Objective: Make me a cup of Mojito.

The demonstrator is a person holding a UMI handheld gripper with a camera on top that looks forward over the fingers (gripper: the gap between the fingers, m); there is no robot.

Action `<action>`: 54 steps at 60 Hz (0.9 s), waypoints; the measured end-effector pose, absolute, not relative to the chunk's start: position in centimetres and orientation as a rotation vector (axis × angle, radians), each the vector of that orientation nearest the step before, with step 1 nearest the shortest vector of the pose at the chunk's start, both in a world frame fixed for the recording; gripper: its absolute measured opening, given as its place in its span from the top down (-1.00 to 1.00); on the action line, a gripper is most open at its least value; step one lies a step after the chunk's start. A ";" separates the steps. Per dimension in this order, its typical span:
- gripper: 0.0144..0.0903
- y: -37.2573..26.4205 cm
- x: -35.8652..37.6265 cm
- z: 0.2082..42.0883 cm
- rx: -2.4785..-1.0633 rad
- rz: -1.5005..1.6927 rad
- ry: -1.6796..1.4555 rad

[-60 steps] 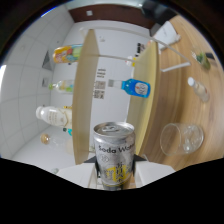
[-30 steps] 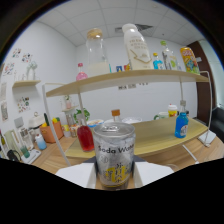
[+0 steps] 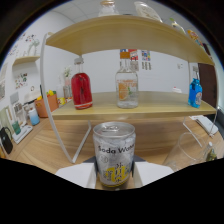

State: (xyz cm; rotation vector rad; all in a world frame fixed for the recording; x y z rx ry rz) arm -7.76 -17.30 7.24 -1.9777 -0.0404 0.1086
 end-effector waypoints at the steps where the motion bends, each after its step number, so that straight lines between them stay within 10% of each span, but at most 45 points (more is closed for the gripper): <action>1: 0.01 -17.4 -7.8 7.1 -1.980 0.108 -0.041; 39: -0.06 -19.9 -7.5 6.1 -2.016 0.052 -0.041; 50: -0.85 -21.4 -7.2 8.3 -2.042 0.044 -0.020; 54: -0.86 -22.6 -7.4 10.1 -2.037 0.049 -0.017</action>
